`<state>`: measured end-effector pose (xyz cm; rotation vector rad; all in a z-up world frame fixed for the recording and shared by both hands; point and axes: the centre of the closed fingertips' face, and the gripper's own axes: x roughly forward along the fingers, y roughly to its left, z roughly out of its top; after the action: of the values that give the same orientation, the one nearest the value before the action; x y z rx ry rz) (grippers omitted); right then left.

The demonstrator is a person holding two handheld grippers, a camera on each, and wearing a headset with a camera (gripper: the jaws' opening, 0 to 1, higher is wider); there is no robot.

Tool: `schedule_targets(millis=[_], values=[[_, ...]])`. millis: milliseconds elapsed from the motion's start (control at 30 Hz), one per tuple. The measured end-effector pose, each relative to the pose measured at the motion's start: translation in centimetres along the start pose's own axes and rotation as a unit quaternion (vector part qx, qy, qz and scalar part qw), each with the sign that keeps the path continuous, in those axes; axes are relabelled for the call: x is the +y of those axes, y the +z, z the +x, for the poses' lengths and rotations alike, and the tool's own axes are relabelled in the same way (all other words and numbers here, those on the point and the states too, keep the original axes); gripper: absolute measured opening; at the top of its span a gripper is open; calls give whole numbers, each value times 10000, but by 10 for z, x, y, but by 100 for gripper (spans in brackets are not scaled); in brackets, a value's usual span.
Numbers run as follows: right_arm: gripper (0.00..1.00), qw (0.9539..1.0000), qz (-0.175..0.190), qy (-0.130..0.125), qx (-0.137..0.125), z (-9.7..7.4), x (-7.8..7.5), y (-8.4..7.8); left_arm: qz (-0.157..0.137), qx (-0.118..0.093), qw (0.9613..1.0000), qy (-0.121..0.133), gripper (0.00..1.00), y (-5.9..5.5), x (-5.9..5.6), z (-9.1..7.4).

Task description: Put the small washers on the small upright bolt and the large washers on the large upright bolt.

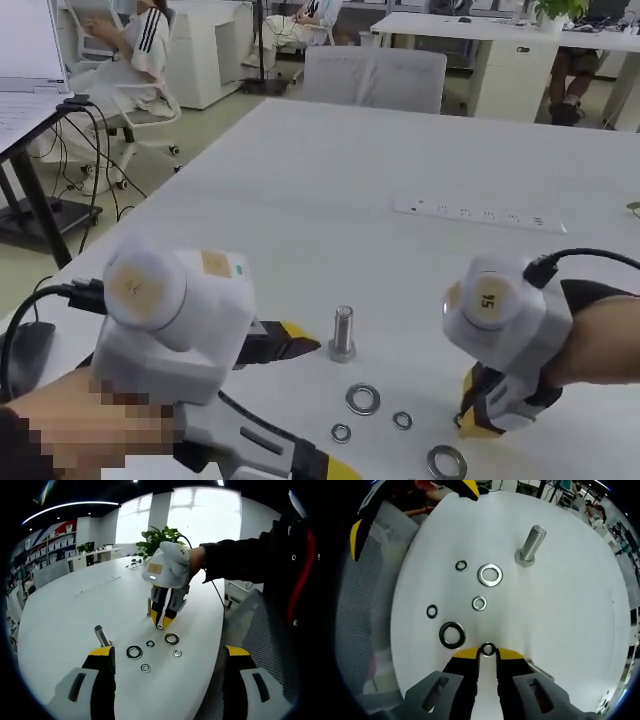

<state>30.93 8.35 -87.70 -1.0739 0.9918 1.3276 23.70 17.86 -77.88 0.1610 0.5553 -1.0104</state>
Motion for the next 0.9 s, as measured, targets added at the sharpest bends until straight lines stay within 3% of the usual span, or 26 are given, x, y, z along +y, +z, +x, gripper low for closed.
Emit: schedule_targets(millis=[500,900], values=[[14,10000,-12,6,-15,-22,5,1,20,7,10000,-44,88,0,-2,1],[14,9995,9,-235,-216,-63,1,6,40,-18,10000,-64,88,1,-2,1]])
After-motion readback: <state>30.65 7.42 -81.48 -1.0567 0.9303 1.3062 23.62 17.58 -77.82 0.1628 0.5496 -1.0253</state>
